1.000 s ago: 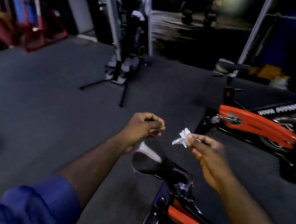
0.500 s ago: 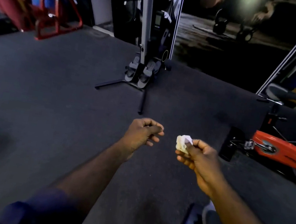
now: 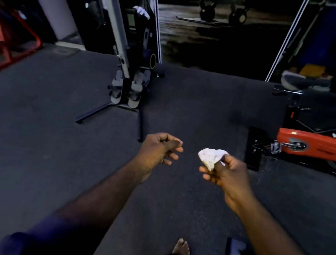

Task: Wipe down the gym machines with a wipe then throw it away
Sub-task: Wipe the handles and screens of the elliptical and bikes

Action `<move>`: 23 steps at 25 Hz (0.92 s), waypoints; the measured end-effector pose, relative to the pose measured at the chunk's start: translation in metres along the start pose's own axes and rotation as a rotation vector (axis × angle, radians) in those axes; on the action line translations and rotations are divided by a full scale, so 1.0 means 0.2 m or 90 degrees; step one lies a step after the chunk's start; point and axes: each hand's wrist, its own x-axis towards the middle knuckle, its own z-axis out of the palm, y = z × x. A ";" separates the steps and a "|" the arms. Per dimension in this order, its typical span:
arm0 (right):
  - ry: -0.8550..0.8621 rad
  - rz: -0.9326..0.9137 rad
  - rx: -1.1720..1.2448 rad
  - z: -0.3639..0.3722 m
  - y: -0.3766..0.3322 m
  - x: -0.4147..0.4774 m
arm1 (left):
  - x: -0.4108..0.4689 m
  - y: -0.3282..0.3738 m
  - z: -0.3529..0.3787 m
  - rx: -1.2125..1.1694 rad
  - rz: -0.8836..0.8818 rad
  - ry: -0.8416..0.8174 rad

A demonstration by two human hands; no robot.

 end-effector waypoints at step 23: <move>0.554 -0.132 0.124 -1.48 -0.71 1.29 | 2.00 0.68 2.22 0.130 0.036 -0.659</move>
